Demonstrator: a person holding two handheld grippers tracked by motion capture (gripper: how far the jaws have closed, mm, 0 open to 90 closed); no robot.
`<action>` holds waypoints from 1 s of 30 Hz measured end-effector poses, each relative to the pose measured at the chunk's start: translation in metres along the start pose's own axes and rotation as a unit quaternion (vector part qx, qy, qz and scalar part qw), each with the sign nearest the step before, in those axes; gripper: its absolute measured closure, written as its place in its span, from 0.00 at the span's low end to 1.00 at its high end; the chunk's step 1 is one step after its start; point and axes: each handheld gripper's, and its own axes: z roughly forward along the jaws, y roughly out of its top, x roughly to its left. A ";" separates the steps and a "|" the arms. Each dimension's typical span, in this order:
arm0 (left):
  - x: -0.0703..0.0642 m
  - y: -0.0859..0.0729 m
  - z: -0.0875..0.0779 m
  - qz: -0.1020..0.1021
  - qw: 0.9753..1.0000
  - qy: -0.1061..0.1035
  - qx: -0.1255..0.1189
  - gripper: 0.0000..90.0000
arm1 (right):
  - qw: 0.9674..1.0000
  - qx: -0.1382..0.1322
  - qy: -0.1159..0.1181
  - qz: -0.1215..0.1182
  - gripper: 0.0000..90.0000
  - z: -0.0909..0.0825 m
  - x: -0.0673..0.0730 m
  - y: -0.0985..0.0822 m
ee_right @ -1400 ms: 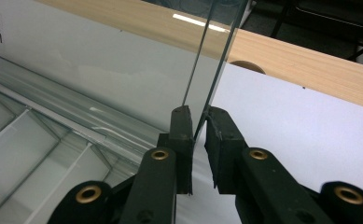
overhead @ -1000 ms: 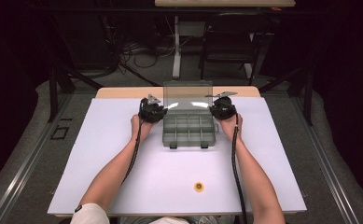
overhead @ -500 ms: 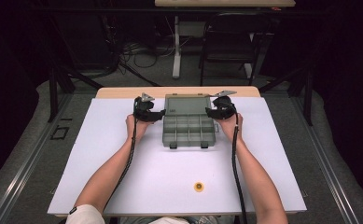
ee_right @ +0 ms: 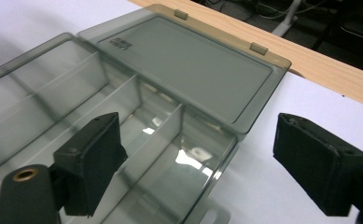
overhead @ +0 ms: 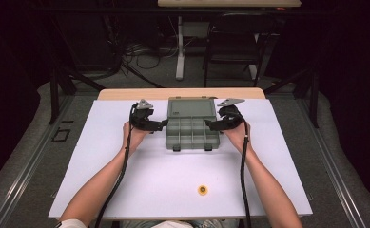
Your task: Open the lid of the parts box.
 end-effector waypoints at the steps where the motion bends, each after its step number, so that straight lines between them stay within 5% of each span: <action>1: -0.003 -0.003 -0.004 0.002 1.000 -0.007 0.000 0.13 | 1.000 0.001 0.004 0.000 0.14 -0.002 0.001 -0.001; 6: -0.013 -0.016 -0.018 0.014 1.000 -0.027 0.001 0.07 | 1.000 0.000 0.022 -0.006 0.09 -0.015 0.006 -0.007; 24: -0.050 -0.041 -0.055 0.067 0.997 -0.032 0.015 0.04 | 0.999 0.007 0.047 -0.026 0.00 -0.055 0.025 -0.035; 30: -0.061 -0.049 -0.066 0.081 0.996 -0.031 0.022 0.03 | 0.998 0.015 0.038 -0.046 0.00 -0.066 0.032 -0.049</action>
